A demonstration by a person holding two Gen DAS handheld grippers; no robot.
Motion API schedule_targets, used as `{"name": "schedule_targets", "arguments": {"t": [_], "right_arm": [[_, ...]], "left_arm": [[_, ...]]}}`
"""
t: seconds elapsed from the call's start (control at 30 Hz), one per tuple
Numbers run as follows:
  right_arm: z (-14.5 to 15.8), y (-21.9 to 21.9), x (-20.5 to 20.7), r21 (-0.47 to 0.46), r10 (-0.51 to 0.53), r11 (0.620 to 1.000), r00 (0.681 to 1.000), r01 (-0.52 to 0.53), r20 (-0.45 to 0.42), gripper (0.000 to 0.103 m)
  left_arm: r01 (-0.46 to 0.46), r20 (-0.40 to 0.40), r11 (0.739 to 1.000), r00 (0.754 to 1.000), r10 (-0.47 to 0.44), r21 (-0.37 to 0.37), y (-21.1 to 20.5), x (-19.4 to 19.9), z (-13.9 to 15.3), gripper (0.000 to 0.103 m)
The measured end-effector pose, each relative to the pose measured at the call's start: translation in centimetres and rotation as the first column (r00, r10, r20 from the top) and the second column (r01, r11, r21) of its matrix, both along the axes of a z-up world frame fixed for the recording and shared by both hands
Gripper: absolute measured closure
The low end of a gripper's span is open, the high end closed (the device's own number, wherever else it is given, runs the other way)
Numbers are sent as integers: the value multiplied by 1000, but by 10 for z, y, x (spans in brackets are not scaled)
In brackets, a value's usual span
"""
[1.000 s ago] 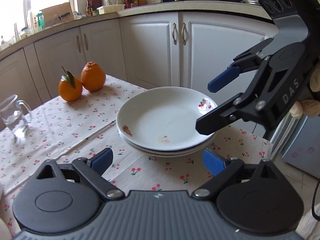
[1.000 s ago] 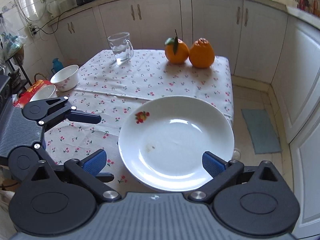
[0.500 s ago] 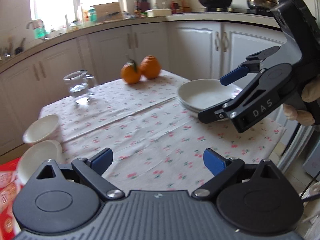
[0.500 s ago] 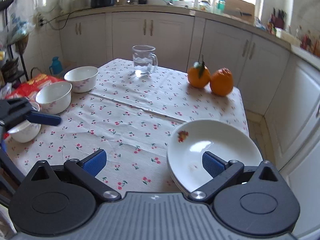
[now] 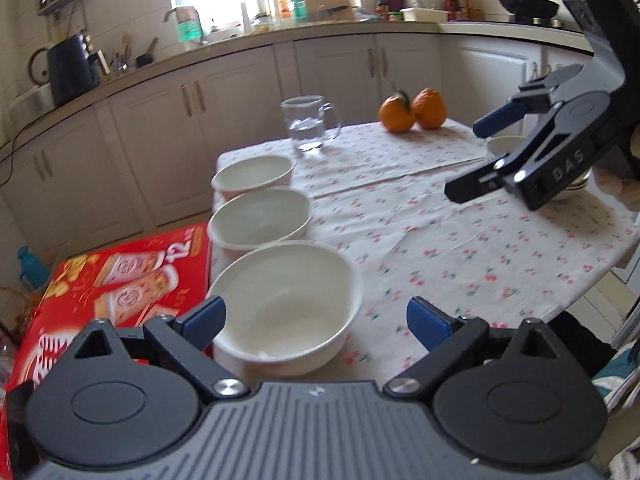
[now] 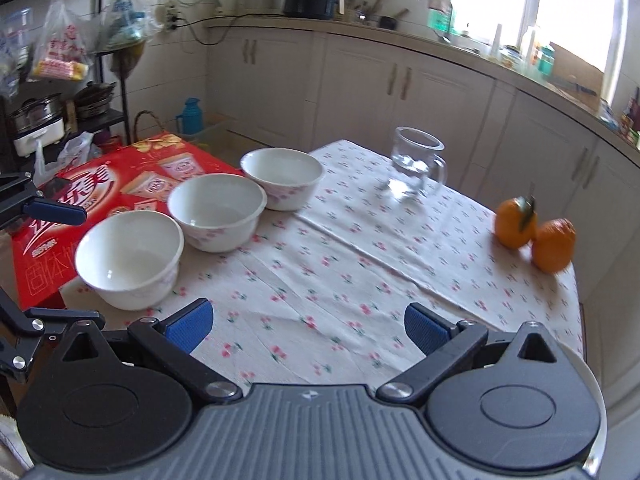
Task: Organize plates and bowls
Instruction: 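Move the right gripper to a white bowl and grasp its rim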
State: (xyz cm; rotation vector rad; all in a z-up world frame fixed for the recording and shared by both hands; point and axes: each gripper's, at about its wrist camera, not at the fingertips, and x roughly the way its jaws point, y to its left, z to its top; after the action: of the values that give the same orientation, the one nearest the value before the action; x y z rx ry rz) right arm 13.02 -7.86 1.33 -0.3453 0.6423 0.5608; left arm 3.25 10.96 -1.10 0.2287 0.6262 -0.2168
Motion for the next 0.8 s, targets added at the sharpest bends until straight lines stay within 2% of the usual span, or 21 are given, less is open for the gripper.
{"name": "schedule_targets", "arguments": {"t": [0.13, 0.3, 0.57, 0.67, 0.73, 0.8], "right_arm": [[0, 28, 4, 6, 69, 998, 998, -69, -12, 0], [-7, 60, 13, 27, 156, 988, 985, -155, -68, 0], [-21, 97, 26, 70, 242, 970, 959, -235, -145, 2], [-27, 105, 30, 76, 260, 965, 950, -250, -175, 8], [-32, 109, 33, 84, 271, 962, 942, -259, -199, 16], [-35, 111, 35, 88, 275, 961, 937, -262, -216, 19]], "left_arm": [[-25, -26, 1000, 999, 25, -3, 17, 0, -13, 6], [-49, -47, 998, 998, 47, -33, 28, 7, -26, 6], [-15, -43, 999, 999, 13, -48, 28, 16, -31, 7], [0, -41, 998, 999, -2, -57, 27, 18, -31, 8], [4, -43, 998, 999, -7, -65, 26, 19, -32, 8], [10, -45, 997, 999, -14, -74, 26, 20, -32, 11]]}}
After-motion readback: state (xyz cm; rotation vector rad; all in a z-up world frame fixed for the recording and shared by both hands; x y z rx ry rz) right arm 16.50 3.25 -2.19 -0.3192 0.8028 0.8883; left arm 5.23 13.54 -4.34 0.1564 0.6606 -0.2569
